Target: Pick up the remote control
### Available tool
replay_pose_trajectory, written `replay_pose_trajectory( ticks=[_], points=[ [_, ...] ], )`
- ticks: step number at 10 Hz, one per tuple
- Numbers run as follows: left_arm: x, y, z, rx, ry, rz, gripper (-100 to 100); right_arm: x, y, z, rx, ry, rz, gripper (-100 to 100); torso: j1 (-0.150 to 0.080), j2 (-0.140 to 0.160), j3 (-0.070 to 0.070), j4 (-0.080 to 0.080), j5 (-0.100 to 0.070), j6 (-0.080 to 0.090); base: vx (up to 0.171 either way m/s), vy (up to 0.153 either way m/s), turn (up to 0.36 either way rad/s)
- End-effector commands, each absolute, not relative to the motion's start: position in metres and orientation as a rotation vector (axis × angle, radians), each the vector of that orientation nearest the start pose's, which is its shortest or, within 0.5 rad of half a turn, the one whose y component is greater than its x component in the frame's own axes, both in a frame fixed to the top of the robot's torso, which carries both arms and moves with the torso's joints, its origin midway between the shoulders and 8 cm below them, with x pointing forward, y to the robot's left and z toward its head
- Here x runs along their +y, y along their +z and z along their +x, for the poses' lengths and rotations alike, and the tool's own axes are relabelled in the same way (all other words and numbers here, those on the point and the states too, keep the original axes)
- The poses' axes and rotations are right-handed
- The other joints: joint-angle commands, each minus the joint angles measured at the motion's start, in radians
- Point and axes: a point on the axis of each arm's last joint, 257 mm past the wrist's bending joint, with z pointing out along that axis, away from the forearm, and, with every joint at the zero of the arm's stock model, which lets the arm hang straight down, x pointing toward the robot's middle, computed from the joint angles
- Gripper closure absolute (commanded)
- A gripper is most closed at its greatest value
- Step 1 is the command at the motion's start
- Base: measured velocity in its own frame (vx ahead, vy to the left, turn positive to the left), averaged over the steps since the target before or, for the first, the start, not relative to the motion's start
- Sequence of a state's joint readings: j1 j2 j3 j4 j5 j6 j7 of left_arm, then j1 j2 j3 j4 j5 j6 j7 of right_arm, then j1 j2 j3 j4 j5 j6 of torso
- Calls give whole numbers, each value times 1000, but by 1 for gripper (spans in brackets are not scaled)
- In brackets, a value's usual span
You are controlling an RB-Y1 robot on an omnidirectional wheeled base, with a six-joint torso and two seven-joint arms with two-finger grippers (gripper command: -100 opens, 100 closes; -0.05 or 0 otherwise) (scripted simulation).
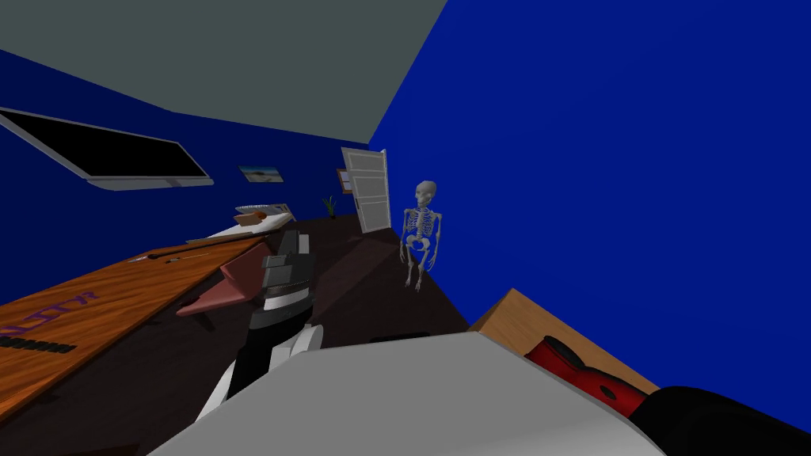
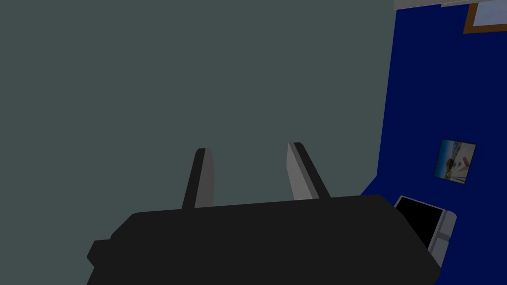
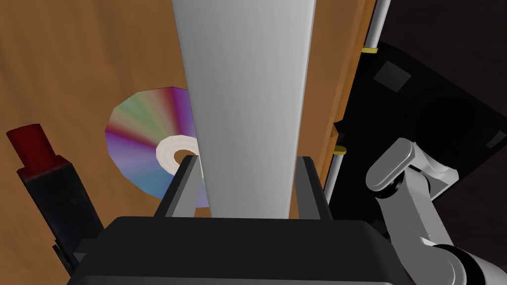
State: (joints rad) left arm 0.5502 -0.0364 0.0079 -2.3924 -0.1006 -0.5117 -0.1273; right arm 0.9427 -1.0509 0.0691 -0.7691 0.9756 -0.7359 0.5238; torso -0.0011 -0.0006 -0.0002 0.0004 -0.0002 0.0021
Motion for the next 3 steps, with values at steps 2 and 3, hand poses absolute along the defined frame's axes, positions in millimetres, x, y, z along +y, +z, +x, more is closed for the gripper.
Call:
replay_pose_trajectory(
  ticks=[2, 3],
  points=[
    [273, 60, 316, 614, -1104, -510, 0, -650, -416, -206, 3106, -67, -775, 100, 3, -1, -1, -1, 2, 0, 22, 38, -39],
    [273, 60, 316, 614, -1104, -510, 0, -650, -415, -206, 3105, -64, -776, 0, 4, -1, -1, -1, 2, 0, 0, 0, 0]
  ],
)
